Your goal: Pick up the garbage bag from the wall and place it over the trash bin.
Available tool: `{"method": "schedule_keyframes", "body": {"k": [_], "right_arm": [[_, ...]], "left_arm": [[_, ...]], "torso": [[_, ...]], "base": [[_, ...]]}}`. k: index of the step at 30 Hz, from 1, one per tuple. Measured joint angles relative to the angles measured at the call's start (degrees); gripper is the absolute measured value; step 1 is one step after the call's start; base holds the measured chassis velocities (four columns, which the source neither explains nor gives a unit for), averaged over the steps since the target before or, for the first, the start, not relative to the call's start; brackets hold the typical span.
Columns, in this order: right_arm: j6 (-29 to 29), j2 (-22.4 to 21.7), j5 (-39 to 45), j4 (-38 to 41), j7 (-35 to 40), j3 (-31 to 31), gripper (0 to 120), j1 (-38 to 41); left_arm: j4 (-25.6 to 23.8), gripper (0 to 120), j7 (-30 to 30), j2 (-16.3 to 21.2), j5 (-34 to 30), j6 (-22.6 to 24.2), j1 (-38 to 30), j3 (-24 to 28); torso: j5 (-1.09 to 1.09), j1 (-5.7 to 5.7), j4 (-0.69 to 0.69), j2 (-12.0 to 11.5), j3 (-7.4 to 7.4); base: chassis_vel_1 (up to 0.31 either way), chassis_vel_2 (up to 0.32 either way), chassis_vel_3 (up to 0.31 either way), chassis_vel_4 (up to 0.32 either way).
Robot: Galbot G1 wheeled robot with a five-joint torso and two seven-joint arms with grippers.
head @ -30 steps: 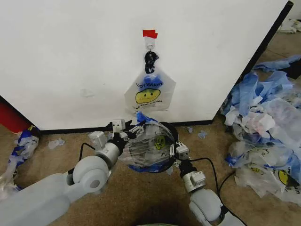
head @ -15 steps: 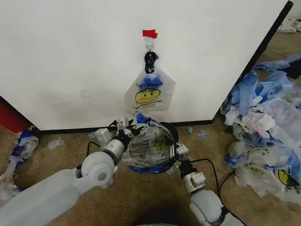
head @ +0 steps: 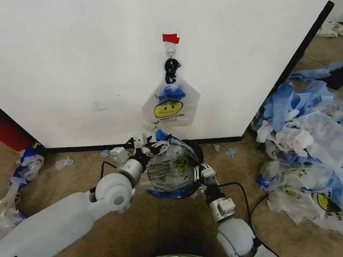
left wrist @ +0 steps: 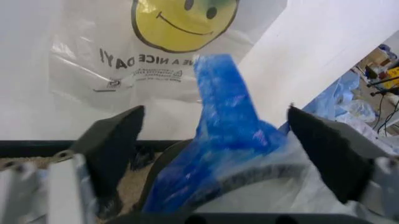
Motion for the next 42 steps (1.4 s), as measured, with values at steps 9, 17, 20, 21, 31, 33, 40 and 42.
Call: {"method": "schedule_keyframes", "body": {"k": [9,17,20,21,31,33,40,42], "right_arm": [[0.15,-0.02,-0.24,0.73,-0.15,0.15,1,-0.67],[0.41,0.07,-0.48,0.73,-0.28,0.13,1,-0.69],[0.45,0.04,-0.49,0.72,-0.30,0.11,1,-0.64],[0.45,0.04,-0.49,0.69,-0.30,0.10,1,-0.58],[0.63,-0.01,-0.50,0.21,-0.68,-0.08,1,0.02],[0.94,-0.17,-0.73,0.15,-0.98,-0.31,1,0.03],[2.32,-1.04,-2.12,0.06,-1.78,-0.71,1,-1.33],[2.92,-1.33,-2.55,-0.29,-2.00,-0.65,1,-2.12]], "left_arm": [[-0.18,52,-0.04,0.20,0.72,-0.18,0.71,-0.12],[-0.28,22,-0.03,0.62,1.15,-0.54,0.98,-0.43],[-0.29,9,0.01,0.71,1.22,-0.63,0.95,-0.45],[-0.29,4,0.04,0.72,1.24,-0.66,0.92,-0.44],[0.36,0,0.36,0.64,1.92,-0.97,0.78,-0.39],[0.84,0,0.67,0.63,2.18,-1.14,0.66,-0.29],[2.22,0,1.26,0.35,2.55,-1.57,-0.16,0.35],[2.62,0,1.49,0.31,2.66,-1.70,-0.55,0.77]], "torso": [[0.00,0.00,0.00,0.00,0.00],[0.00,0.00,0.00,0.00,0.00],[0.00,0.00,0.00,0.00,0.00],[0.00,0.00,0.00,0.00,0.00],[0.00,0.00,0.00,0.00,0.00],[0.00,0.00,0.00,0.00,0.00],[0.00,0.00,0.00,0.00,0.00],[0.00,0.00,0.00,0.00,0.00]], "base": [[0.000,0.000,0.000,0.000],[0.000,0.000,0.000,0.000],[0.000,0.000,0.000,0.000],[0.000,0.000,0.000,0.000],[0.000,0.000,0.000,0.000],[0.000,0.000,0.000,0.000],[0.000,0.000,0.000,0.000],[0.000,0.000,0.000,0.000]]}}
